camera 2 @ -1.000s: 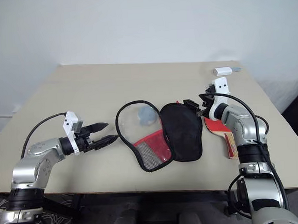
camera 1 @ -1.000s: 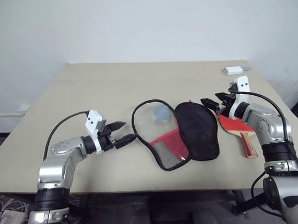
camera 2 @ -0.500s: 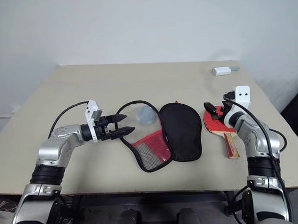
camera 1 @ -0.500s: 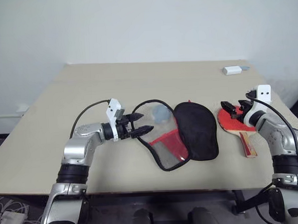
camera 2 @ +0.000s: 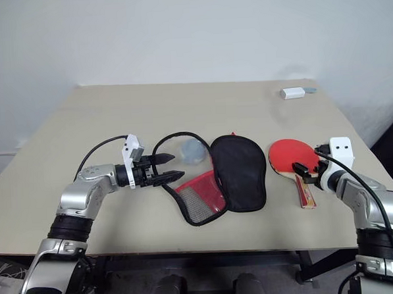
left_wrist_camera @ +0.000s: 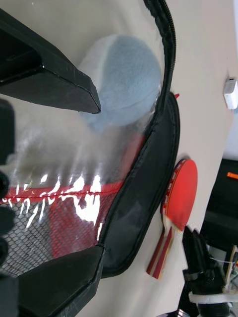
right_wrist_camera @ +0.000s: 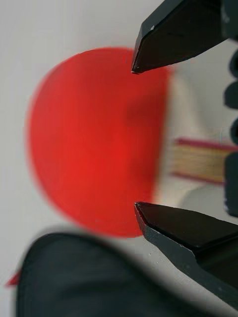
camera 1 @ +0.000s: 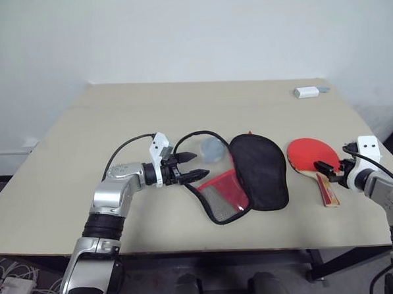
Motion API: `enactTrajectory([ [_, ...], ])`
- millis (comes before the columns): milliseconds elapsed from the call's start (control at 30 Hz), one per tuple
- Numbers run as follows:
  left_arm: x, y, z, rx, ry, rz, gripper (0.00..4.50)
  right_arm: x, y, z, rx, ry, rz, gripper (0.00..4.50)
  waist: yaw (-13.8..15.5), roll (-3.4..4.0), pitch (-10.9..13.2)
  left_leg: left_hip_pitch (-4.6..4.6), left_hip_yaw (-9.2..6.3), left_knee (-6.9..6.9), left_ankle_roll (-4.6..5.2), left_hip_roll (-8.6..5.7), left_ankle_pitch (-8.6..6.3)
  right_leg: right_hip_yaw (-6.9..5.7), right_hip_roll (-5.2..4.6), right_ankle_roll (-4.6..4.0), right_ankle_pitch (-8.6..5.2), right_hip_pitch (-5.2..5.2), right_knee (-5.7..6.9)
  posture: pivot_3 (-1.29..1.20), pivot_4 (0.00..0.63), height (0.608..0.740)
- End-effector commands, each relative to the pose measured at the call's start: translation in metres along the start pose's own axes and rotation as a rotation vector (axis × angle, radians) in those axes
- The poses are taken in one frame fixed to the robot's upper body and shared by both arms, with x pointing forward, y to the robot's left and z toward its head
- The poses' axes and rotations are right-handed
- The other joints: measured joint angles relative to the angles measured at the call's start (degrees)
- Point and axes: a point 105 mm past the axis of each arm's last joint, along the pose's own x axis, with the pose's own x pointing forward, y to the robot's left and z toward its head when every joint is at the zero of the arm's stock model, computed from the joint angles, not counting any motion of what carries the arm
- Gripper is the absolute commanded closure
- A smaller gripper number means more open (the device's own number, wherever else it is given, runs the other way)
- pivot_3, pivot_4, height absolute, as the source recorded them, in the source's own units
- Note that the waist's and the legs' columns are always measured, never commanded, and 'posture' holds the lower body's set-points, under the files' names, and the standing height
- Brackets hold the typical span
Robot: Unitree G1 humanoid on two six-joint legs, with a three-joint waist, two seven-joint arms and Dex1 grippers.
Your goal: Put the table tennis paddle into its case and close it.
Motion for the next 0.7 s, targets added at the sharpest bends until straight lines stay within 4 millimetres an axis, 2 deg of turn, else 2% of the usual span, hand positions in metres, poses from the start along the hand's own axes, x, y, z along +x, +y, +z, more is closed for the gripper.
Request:
enactTrajectory([
  [33,0.004,-0.004,0.009,0.047,-0.003,-0.021,0.0,-0.007,0.001,0.009,0.002,-0.02,0.001,0.02,-0.02,0.0,0.0,0.0,0.0,0.01,0.0,0.0,0.0,0.0,0.0,-0.01,0.0,0.0,0.0,0.0,0.0,0.74],
  [433,0.002,-0.006,0.01,0.043,0.009,-0.025,0.0,0.01,-0.003,-0.023,-0.027,0.115,-0.068,0.02,-0.02,-0.03,-0.01,0.0,-0.02,0.12,0.0,0.0,0.0,0.0,0.0,-0.03,-0.02,0.06,0.0,0.0,0.0,0.74],
  [533,0.001,-0.005,0.01,0.042,0.014,-0.021,0.0,0.013,-0.001,-0.022,-0.041,0.112,-0.066,0.59,-0.02,-0.11,-0.05,0.03,-0.04,0.16,0.0,0.0,-0.01,-0.01,0.01,-0.03,-0.02,0.11,0.0,0.0,0.0,0.74],
  [700,-0.001,-0.005,0.011,0.04,0.017,-0.019,0.0,0.016,0.001,-0.019,-0.05,0.107,-0.066,2.17,-0.04,-0.33,-0.17,0.11,-0.07,0.26,-0.02,0.0,-0.02,-0.03,0.01,-0.04,-0.02,0.25,-0.01,0.0,0.0,0.74],
])
